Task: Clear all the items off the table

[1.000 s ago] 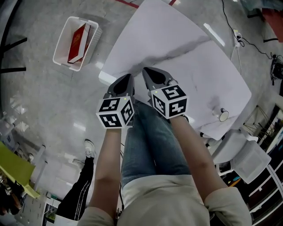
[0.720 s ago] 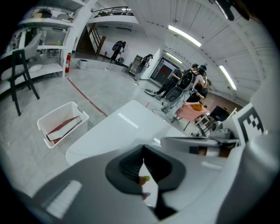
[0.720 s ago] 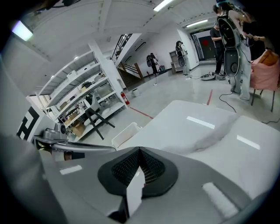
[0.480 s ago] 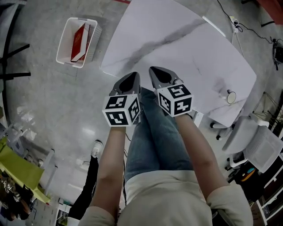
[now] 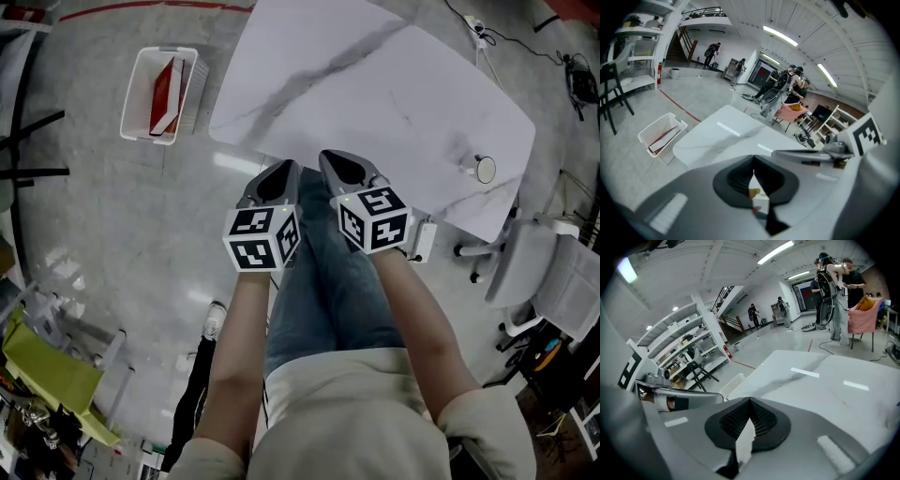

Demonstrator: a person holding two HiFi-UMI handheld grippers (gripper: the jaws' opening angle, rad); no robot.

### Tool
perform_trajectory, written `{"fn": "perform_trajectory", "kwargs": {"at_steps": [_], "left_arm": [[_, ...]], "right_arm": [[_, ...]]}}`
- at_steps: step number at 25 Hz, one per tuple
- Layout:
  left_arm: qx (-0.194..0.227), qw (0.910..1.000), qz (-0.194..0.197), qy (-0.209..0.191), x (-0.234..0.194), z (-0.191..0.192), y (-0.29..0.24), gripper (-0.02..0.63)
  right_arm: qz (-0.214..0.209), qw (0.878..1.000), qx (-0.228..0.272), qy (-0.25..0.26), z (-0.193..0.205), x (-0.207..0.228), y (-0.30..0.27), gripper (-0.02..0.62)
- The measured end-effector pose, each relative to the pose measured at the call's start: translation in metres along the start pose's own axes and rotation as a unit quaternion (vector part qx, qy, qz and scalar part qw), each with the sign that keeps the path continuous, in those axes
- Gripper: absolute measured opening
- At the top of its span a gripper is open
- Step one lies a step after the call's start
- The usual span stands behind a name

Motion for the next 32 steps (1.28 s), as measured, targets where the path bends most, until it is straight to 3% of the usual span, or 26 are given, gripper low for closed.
{"fn": "perform_trajectory", "kwargs": {"at_steps": [8,17,26,32], "left_arm": [[-0.004,0.9997,0.018,-0.015,0.048,0.012,0.032,0.009],[-0.019,0.9965,0.065,-0.049,0.121,0.021,0.043,0.009],[-0.048,0.9874,0.104,-0.109,0.188,0.028,0.033,0.009],[-0.06,0.9859,0.116,-0.105,0.214,0.039,-0.002,0.009]], "right_arm": [[0.023,1.0,0.013,-0.015,0.016,-0.006,0.066,-0.002],[0.063,0.996,0.034,-0.047,0.029,0.007,0.145,-0.002],[0.134,0.987,0.051,-0.074,0.054,0.058,0.2,-0.002],[0.164,0.98,0.063,-0.093,0.072,0.108,0.225,-0.002]]}}
Point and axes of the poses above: the fingertips, and each gripper's own axes: y backward along the fingers, x to its right, z out of its underside, the point moved 4 cm from there along y, backward along the fingers, and after that the axes turned 1 degree about -y, right-handed, at the moved point
